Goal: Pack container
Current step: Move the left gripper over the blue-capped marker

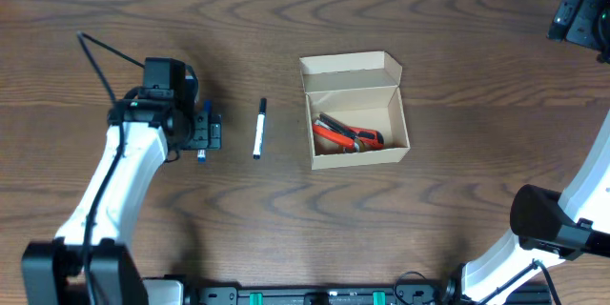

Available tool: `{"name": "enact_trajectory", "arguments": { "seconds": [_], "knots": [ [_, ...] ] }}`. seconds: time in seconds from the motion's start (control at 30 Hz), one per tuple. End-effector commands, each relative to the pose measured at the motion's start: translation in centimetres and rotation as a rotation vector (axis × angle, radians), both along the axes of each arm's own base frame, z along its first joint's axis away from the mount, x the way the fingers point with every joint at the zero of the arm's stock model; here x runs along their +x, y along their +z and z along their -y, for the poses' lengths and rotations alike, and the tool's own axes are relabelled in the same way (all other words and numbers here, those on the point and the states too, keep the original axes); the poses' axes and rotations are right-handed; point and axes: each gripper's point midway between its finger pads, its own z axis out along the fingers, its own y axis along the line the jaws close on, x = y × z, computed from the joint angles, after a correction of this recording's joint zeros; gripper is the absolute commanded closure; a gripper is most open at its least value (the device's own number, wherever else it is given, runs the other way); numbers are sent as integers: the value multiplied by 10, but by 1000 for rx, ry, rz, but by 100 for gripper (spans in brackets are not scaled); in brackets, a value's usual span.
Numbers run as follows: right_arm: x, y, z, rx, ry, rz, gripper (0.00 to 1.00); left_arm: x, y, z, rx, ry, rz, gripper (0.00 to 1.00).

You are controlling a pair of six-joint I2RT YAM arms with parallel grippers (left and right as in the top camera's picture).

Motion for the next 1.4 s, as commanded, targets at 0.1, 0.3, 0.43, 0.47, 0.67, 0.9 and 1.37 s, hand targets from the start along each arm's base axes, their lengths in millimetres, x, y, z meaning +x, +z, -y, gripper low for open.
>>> {"name": "enact_trajectory", "arguments": {
  "seconds": [0.1,0.3,0.43,0.47,0.67,0.9,1.37],
  "knots": [
    [-1,1,3,-4,-19,3,1,10,-18,-2,21,10,-30,5],
    [-1,1,3,-4,-19,3,1,13,-26,-2,23,-7,-40,5],
    [-1,1,3,-4,-19,4,1,13,-28,-2,26,-17,-45,5],
    [-1,1,4,-4,-20,3,1,14,-29,-2,26,-18,-45,5],
    [-1,1,4,-4,-20,3,1,16,-33,0,18,-20,-57,5],
    [-1,1,4,-4,-20,3,1,33,-27,1,23,-29,-82,5],
    [-1,1,4,-4,-20,3,1,53,-30,-4,60,-35,-79,5]
  ]
}}
